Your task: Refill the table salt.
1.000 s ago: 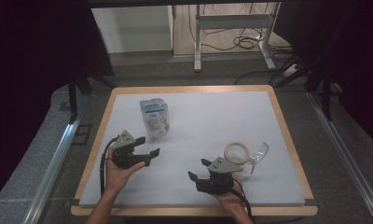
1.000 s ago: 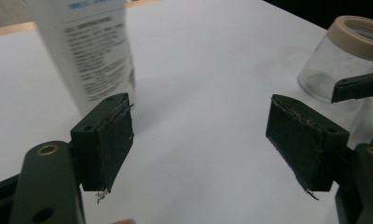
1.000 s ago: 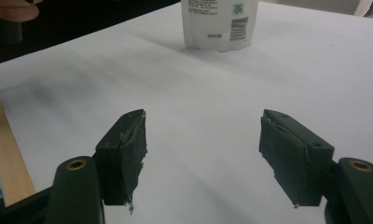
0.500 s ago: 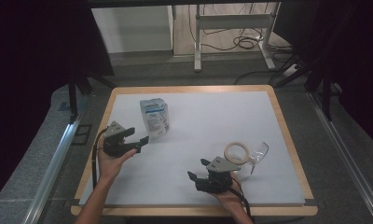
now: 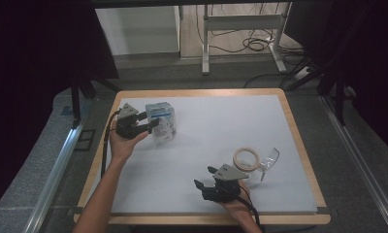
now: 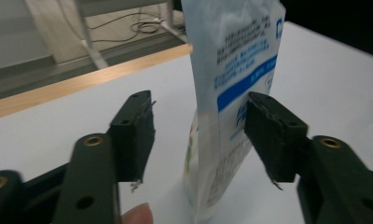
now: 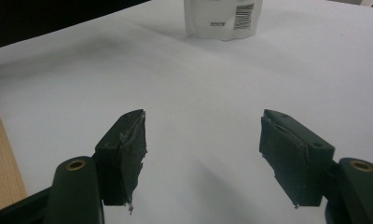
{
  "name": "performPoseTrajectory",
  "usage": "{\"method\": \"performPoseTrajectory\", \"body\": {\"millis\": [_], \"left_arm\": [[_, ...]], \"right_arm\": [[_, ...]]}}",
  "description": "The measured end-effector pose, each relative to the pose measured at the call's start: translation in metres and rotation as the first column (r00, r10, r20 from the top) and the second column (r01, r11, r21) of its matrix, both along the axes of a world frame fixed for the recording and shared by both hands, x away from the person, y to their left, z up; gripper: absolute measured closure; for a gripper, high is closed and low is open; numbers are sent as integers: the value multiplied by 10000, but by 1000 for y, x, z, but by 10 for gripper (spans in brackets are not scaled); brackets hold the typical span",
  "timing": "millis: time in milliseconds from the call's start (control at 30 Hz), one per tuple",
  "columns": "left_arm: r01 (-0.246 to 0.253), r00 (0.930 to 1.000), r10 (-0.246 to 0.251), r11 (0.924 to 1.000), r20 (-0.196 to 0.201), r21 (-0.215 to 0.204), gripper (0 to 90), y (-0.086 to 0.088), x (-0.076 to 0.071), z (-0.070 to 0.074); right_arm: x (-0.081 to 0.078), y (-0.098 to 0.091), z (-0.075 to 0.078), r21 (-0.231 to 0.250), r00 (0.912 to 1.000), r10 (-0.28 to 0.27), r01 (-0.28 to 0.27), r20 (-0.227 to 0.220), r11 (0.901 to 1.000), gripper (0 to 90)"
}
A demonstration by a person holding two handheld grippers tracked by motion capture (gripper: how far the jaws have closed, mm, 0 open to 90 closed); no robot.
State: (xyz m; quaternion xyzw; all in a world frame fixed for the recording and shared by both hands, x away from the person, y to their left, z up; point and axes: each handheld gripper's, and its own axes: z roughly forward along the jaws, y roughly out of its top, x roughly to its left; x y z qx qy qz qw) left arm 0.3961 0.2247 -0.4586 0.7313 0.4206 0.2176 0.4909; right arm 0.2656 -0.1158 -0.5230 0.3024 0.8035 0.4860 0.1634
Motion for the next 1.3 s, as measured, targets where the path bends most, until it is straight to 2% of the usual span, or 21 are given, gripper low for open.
{"method": "performPoseTrajectory", "body": {"millis": [67,167,300,367,433,467,600,700,767,833,867,933,1033,1100,1133,1167,1233,1300], "left_arm": [[411,9991,-413,9987,-57,-313,502,-1,6,1],[706,9975,-704,9956,62,-609,617,-4,7,3],[888,9961,-886,9936,53,-694,759,-6,7,3],[979,9952,-982,9919,4,-804,751,-6,6,2],[1056,9941,-1073,9917,-188,-732,685,-6,7,-1],[1111,9934,-1127,9915,-204,-682,688,-5,8,-4],[1133,9927,-1166,9894,-312,-909,733,-4,9,-8],[1208,9918,-1239,9890,-322,-855,713,-5,10,-12],[1284,9908,-1318,9871,-297,-959,752,-4,10,-14],[1214,9917,-1250,9874,-304,-1011,883,-4,9,-16],[1239,9914,-1275,9872,-304,-1007,895,-4,9,-16],[1290,9909,-1320,9875,-279,-902,899,-4,9,-15],[1290,9910,-1320,9862,-230,-1042,892,-4,9,-17],[1458,9877,-1511,9830,-404,-1114,748,-3,10,-18],[1469,9865,-1524,9853,-601,-870,651,-5,10,-21],[1441,9872,-1487,9866,-584,-765,629,-5,10,-23],[1373,9884,-1425,9862,-526,-923,652,-4,9,-24],[1342,9897,-1381,9866,-368,-930,736,-2,8,-23]], "right_arm": [[-1,0,0,-7,10000,28,-28,12,10000,324],[-1,1,0,-66,10000,49,-49,52,10000,324],[-1,1,-1,-93,10000,39,-38,54,9999,324],[-1,1,-1,-81,10000,27,-27,35,10000,324],[-1,1,-1,-107,10000,22,-22,54,9999,324],[-1,1,-1,-113,10000,22,-21,41,9999,324],[-2,2,-2,-122,10000,27,-26,76,9999,324],[-1,1,-1,-118,10000,-14,14,65,9999,324],[-1,1,-1,-121,10000,-29,30,76,9999,324],[-1,1,-1,-120,10000,-58,59,58,9999,324],[-1,1,-1,-117,10000,-73,73,43,9999,324],[-1,1,-2,-134,10000,-70,70,51,9999,324],[-1,1,-2,-138,9999,-80,81,66,9999,324],[0,1,-2,-162,9999,-84,86,100,9998,324],[-1,1,-1,-150,9999,-92,93,83,9998,324],[-1,0,-1,-121,9999,-90,91,93,9999,324],[-1,0,-1,-127,9999,-95,97,104,9999,324],[-1,0,-1,-136,9999,-93,94,122,9999,324]]}}
